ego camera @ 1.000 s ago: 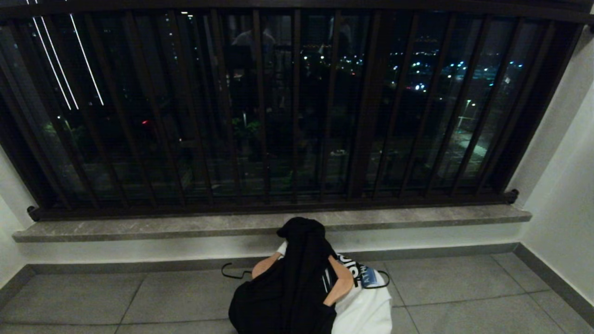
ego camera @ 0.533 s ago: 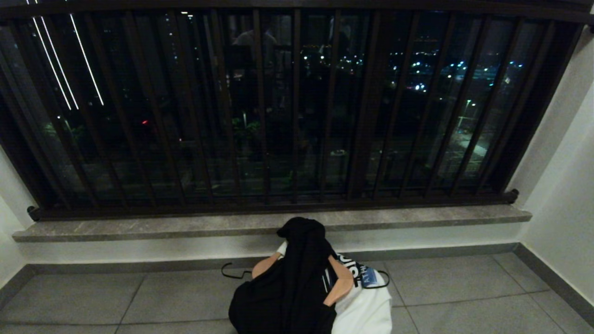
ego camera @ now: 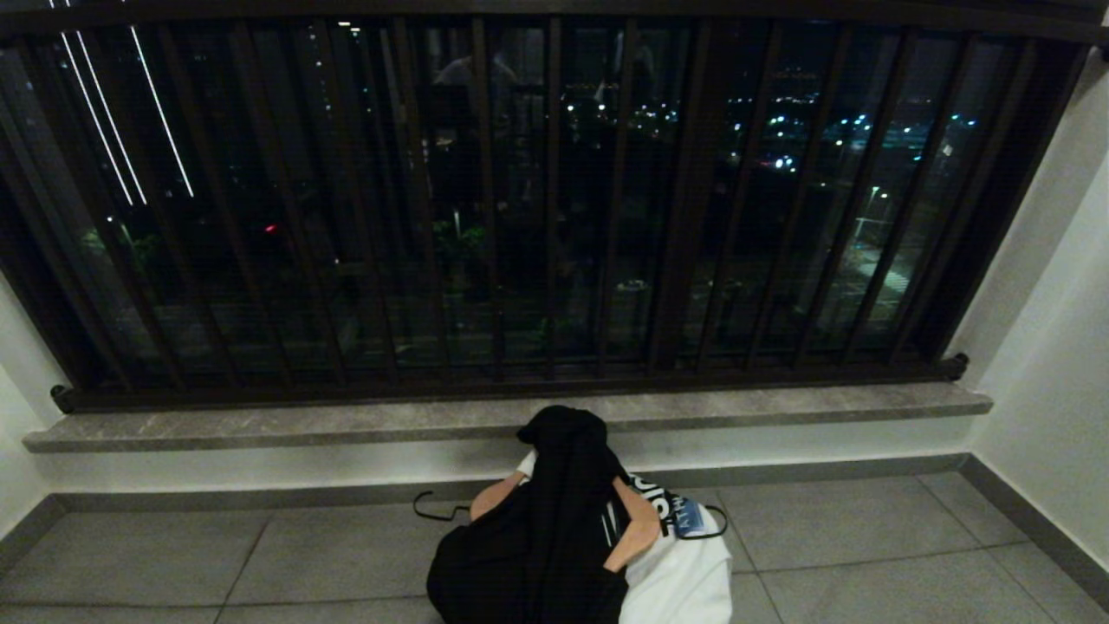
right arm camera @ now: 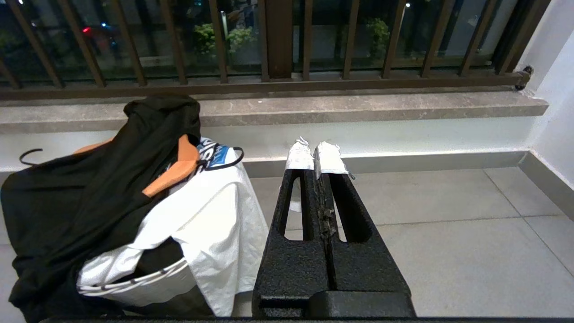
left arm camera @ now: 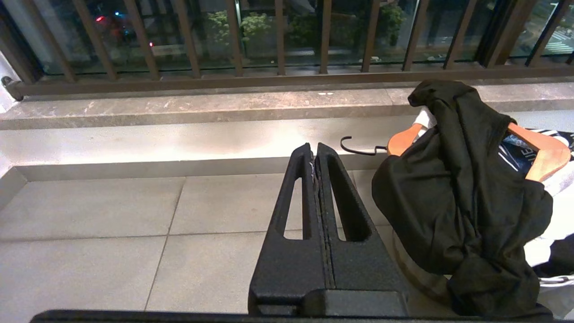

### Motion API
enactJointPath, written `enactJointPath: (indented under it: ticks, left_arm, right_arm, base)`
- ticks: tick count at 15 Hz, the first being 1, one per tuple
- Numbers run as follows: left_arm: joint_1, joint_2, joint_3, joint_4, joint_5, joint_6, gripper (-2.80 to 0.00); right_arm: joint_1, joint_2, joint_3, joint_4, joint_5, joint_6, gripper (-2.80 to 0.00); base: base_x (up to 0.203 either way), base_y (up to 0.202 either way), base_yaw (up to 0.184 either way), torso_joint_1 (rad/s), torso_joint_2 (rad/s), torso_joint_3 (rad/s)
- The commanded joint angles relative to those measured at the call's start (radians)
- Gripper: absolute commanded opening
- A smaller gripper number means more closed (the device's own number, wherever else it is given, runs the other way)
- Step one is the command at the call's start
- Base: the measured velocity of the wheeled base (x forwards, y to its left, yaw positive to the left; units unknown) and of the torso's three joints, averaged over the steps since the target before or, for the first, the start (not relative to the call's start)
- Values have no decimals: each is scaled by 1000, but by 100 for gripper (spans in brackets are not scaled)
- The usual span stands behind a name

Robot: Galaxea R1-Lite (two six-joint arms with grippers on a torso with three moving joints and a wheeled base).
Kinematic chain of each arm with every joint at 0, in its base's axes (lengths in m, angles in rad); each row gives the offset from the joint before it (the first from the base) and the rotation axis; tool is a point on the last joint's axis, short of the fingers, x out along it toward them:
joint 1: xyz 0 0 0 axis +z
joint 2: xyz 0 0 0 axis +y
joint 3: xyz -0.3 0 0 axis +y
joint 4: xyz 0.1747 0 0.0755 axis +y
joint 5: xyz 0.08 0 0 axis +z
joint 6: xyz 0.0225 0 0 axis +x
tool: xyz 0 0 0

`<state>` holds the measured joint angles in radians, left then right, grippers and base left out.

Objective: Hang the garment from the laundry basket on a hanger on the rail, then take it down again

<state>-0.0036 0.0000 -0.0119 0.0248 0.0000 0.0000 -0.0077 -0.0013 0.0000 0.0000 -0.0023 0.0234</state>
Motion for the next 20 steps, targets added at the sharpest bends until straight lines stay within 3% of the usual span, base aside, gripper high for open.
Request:
enactJointPath:
  ticks: [1, 11, 20]
  left_arm:
    - [-1, 1, 0, 0, 0, -1, -280]
    - [-1, 0, 0, 0, 1, 0, -280]
    - [-1, 0, 0, 0, 0, 0, -280]
  right_arm:
    - [0, 0, 0, 0, 1, 1, -280]
    - [0, 0, 0, 0, -1, 0, -280]
    - [0, 0, 0, 0, 1, 1, -280]
  base:
    - [0, 0, 0, 0, 0, 0]
    - [0, 0, 0, 0, 0, 0]
    - [0, 0, 0, 0, 3, -174]
